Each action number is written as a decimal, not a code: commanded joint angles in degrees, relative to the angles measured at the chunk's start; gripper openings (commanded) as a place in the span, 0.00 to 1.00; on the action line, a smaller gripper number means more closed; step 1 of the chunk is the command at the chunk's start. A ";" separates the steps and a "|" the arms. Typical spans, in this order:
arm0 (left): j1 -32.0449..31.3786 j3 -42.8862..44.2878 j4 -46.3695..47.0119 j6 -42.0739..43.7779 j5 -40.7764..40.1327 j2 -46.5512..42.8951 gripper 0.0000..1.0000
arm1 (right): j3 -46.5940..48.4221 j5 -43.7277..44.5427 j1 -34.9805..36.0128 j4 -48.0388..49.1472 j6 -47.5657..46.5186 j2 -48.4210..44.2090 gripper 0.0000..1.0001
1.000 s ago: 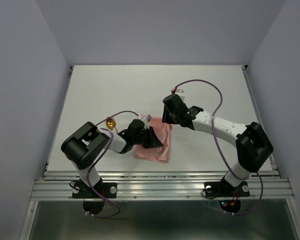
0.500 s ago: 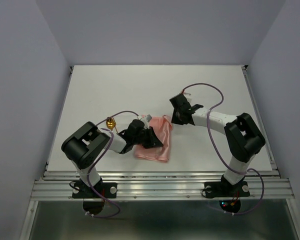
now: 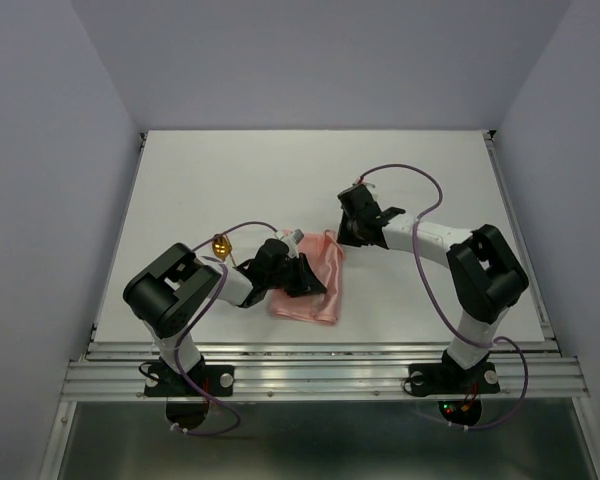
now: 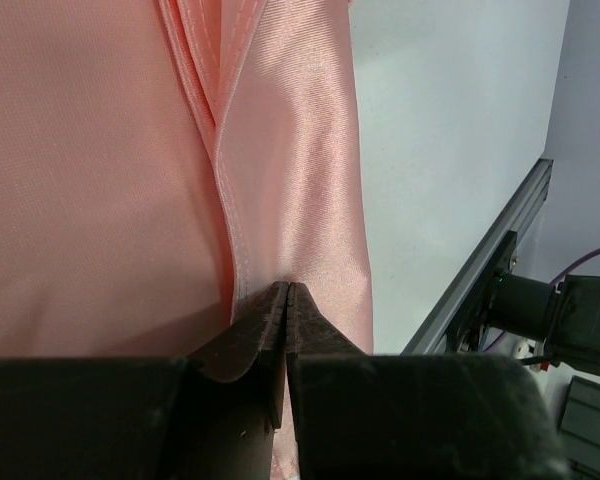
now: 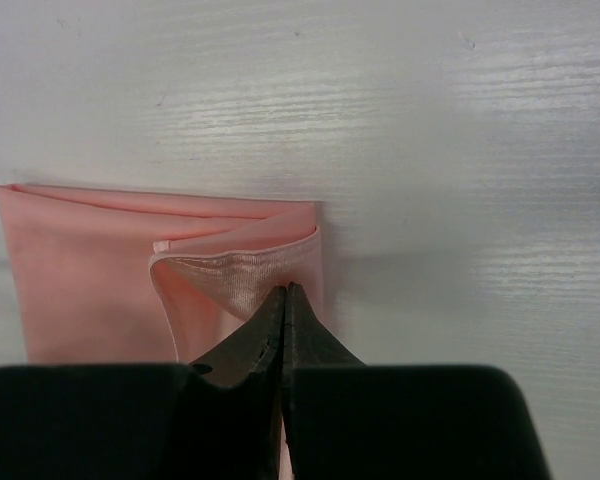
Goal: Fold the napkin into a case and place the utensils inside
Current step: Smooth out the 2/3-rectangle-folded napkin at the center of the board.
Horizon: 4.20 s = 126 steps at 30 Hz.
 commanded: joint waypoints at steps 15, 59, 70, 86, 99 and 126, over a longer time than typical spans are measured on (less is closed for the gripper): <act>-0.01 -1.06 -3.19 3.29 -0.06 2.31 0.14 | 3.87 -6.01 0.33 5.71 -0.75 4.31 0.01; 11.24 27.93 -23.58 9.09 2.40 0.27 0.08 | 4.22 -6.45 0.33 4.92 -0.31 8.35 0.01; 11.50 30.32 -20.06 7.33 5.57 8.11 0.08 | 5.01 -7.51 0.33 4.83 -1.19 8.70 0.01; 13.17 32.96 -19.27 6.98 3.63 14.35 0.08 | 6.33 -8.56 0.33 3.95 -2.16 10.11 0.01; 14.49 32.78 -19.27 7.34 2.40 19.27 0.08 | 5.54 -8.56 0.33 2.10 -3.65 7.21 0.01; 15.46 30.76 -19.27 7.51 2.31 19.01 0.08 | -0.34 -6.37 1.46 3.60 -2.42 -0.07 0.03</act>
